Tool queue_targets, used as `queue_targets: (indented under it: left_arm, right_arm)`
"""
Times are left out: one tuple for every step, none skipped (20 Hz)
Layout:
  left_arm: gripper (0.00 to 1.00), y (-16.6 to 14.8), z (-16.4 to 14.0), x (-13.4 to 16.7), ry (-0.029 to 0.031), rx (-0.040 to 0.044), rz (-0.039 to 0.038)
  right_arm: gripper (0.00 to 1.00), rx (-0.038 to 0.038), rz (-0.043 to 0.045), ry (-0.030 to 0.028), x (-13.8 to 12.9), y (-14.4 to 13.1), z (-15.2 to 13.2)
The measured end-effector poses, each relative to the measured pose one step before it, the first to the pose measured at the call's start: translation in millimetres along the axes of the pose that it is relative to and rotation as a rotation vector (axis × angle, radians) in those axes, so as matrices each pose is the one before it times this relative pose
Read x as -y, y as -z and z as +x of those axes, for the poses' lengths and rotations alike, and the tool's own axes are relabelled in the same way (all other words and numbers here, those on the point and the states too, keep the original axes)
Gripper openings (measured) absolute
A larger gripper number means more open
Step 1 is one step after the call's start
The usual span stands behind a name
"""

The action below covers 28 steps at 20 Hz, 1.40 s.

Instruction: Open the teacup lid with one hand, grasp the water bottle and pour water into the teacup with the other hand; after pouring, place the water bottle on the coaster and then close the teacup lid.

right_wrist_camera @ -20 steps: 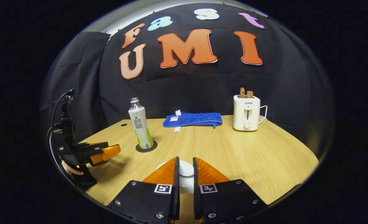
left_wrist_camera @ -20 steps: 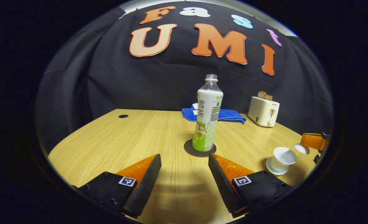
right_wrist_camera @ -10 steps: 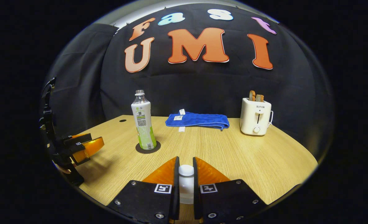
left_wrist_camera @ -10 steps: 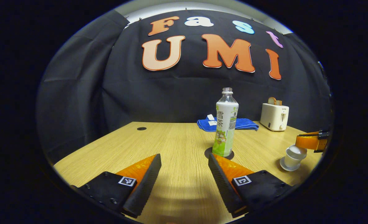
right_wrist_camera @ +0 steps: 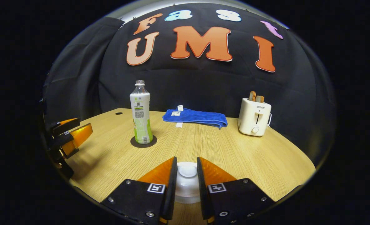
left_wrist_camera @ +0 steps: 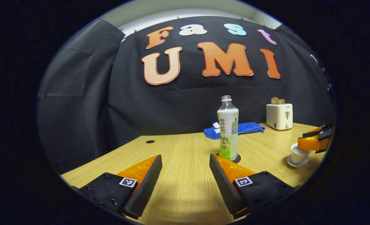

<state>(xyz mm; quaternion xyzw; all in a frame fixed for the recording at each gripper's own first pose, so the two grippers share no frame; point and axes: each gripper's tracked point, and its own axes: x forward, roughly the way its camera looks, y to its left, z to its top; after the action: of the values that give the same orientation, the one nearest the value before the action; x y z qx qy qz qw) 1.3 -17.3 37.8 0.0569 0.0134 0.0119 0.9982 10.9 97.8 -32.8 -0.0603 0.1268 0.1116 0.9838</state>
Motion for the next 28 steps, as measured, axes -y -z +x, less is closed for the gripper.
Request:
queue_targets:
  left_arm:
    - [0.98, -3.22, -0.5, 1.57, 0.00376, 0.014, 0.02019]
    - [0.97, 3.47, -0.04, 0.6, 0.00193, -0.01211, -0.00051]
    - [0.94, -2.16, -0.06, -1.12, -0.00018, 0.00823, -0.0164]
    - [1.0, 1.38, 1.88, -1.45, -0.00149, -0.00862, -0.00843]
    - [0.99, 2.23, 0.47, -1.52, 0.00028, -0.00847, -0.00821]
    - [1.0, -0.12, 0.62, -0.49, -0.00014, -0.00024, -0.00789]
    - [1.0, 0.87, 0.3, 0.06, 0.00024, -0.00536, -0.00192]
    - [1.0, -0.09, 0.38, 0.12, -0.00028, 0.00244, -0.00096]
    - [0.95, -0.31, -1.07, 0.58, 0.00032, 0.00102, 0.00498]
    - [1.0, -0.51, -0.27, 0.77, -0.00019, 0.00628, 0.00681]
    - [0.95, -2.05, -0.7, 1.13, 0.00013, 0.00553, 0.00973]
    - [1.0, -0.47, -0.12, 0.72, 0.00058, 0.00578, 0.00891]
    - [1.0, 0.77, 0.14, -0.61, 0.00009, -0.0026, -0.00168]
    - [0.95, -0.01, -0.52, -0.21, -0.00117, -0.00043, -0.00572]
    - [0.95, -0.34, 0.33, -0.5, -0.00382, -0.00316, 0.00025]
    - [1.0, 1.0, 0.78, -0.7, -0.00227, 0.00039, 0.00081]
    - [0.99, -0.52, -0.33, -0.01, -0.00024, 0.00061, 0.00035]
    - [1.0, -0.04, -0.8, 0.2, -0.00016, -0.00021, 0.00022]
    - [1.0, 0.35, 0.59, 0.19, 0.0, 0.00055, -0.00025]
    - [1.0, 0.31, 0.43, -0.27, -0.00024, -0.00055, 0.00027]
    - [1.0, -0.31, 0.08, 0.1, -0.00025, 0.00045, -0.00027]
    - [1.0, 0.02, -0.29, 0.12, 0.00002, -0.00043, 0.00009]
    - [1.0, -0.26, 0.1, -0.35, 0.00001, 0.00008, -0.00014]
    - [1.0, 0.58, -0.26, 0.27, -0.00013, 0.0001, -0.00011]
    - [1.0, -0.38, -0.19, 0.0, -0.0001, 0.00013, 0.00008]
    - [1.0, 0.28, 0.13, 0.15, -0.00008, -0.00009, -0.00001]
    - [1.0, -0.16, -0.03, -0.1, 0.00008, 0.00022, -0.0001]
    - [1.0, 0.0, -0.13, -0.32, -0.00005, -0.00018, -0.00006]
  right_arm:
    - [0.47, 0.00806, -0.00249, 0.00389, 3.19, -1.95, -3.79]
    - [0.54, 0.01068, -0.00469, 0.01102, 5.12, -1.17, -2.03]
    - [0.66, 0.01276, -0.00497, 0.01226, 6.35, -1.85, -3.14]
    - [0.7, 0.01464, -0.00061, 0.0137, 6.98, -2.6, -1.8]
    - [0.77, 0.01531, 0.00841, 0.00468, 6.5, -3.14, -3.7]
    - [0.8, 0.01318, 0.00762, 0.01037, 5.87, -1.76, -1.43]
    - [0.86, 0.01739, 0.00117, 0.02061, 10.29, -2.05, -1.1]
    - [0.88, 0.01472, -0.00624, 0.02563, 10.04, -1.1, -0.79]
    - [0.92, 0.0111, -0.01028, 0.02946, 11.59, -0.3, -0.31]
    - [0.94, 0.01118, -0.00778, 0.02711, 10.22, 0.3, -0.7]
    - [0.97, 0.01127, -0.00375, 0.0239, 9.94, 0.36, -0.84]
    - [0.98, 0.00714, 0.00569, 0.01801, 7.87, 0.66, -0.52]
    - [0.98, 0.00342, 0.01751, 0.00967, 5.09, 1.78, -0.68]
    - [0.98, 0.00409, 0.02351, 0.00374, 3.51, 0.86, -0.09]
    - [0.98, 0.01521, 0.03026, 0.00077, 1.29, -2.85, 1.17]
    - [0.98, 0.00055, 0.01327, -0.00892, -2.25, 1.76, 2.47]
    - [0.98, -0.02321, -0.0023, -0.01629, -3.62, 7.4, 2.5]
    - [0.98, -0.01889, 0.00962, -0.01235, -0.45, 4.25, 0.18]
    - [0.98, -0.00428, 0.02539, -0.01549, -1.48, -3.01, -1.26]
    - [0.98, 0.01216, 0.02425, -0.00946, -0.39, -6.22, -1.96]
    - [0.98, 0.0216, 0.00845, 0.00947, 5.09, -6.02, -0.24]
    - [0.98, 0.01598, -0.0084, 0.02249, 8.16, -2.63, 0.59]
    - [0.98, 0.00123, -0.0083, 0.02269, 7.58, 0.38, -0.42]
    - [0.98, -0.0057, 0.00285, 0.01313, 5.58, 1.58, -1.04]
    - [0.98, -0.00544, 0.00984, 0.00353, 2.2, 1.82, -1.56]
    - [0.98, 0.00109, 0.00785, 0.00228, 1.07, 0.46, -0.44]
    - [0.98, 0.00474, -0.00219, 0.00356, 1.42, 0.74, 0.28]
    - [0.98, 0.00421, -0.011, 0.00572, 1.02, 0.47, 0.67]
